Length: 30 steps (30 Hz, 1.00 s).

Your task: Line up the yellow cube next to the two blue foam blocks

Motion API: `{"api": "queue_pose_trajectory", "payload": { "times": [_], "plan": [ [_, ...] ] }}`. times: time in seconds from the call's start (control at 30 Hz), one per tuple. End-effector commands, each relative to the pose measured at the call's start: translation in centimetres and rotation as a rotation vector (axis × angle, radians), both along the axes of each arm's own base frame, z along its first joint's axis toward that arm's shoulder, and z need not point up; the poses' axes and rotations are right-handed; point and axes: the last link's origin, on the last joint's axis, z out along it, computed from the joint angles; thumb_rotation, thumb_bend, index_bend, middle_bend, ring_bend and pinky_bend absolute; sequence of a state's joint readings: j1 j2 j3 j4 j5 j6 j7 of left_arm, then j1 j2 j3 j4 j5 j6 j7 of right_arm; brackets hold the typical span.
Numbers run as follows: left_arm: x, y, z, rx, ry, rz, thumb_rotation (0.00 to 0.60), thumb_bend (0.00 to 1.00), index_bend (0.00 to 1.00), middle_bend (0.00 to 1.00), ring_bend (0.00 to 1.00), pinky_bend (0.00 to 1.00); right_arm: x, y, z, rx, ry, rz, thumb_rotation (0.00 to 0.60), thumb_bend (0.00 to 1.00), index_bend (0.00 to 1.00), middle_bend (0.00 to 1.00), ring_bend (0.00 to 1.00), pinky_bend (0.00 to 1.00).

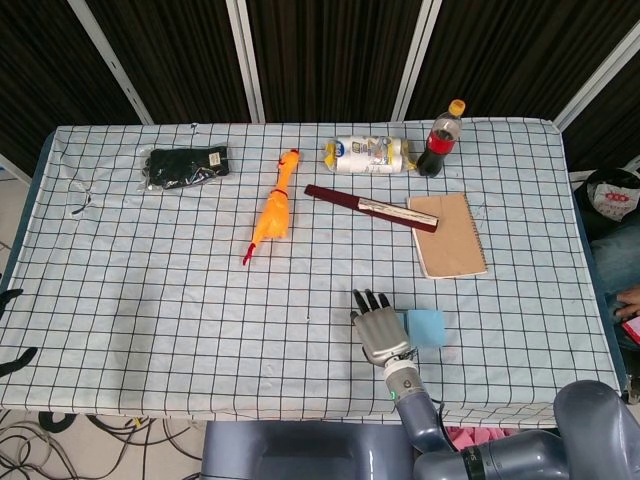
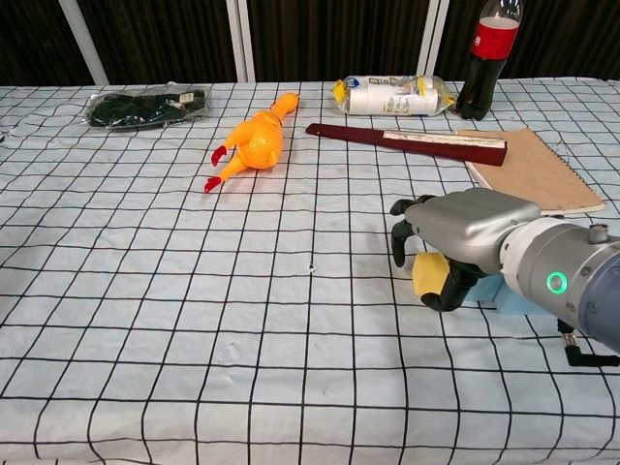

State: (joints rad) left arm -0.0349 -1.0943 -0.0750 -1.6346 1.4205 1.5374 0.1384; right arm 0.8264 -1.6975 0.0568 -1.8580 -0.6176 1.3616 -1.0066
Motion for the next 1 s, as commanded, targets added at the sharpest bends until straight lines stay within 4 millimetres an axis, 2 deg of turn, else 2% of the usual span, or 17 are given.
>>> {"api": "queue_pose_trajectory", "payload": {
  "times": [0.03, 1.0],
  "plan": [
    [-0.01, 0.00, 0.00, 0.000, 0.000, 0.000, 0.600, 0.03, 0.23, 0.06, 0.00, 0.00, -0.08, 0.06, -0.03, 0.003, -0.001, -0.001, 0.600, 0.30, 0.36, 0.00, 0.00, 0.10],
    [0.00, -0.02, 0.01, 0.000, 0.001, 0.004, 0.600, 0.03, 0.23, 0.06, 0.00, 0.00, -1.03, 0.04, 0.12, 0.006, -0.002, -0.012, 0.600, 0.30, 0.40, 0.00, 0.00, 0.10]
  ]
}}
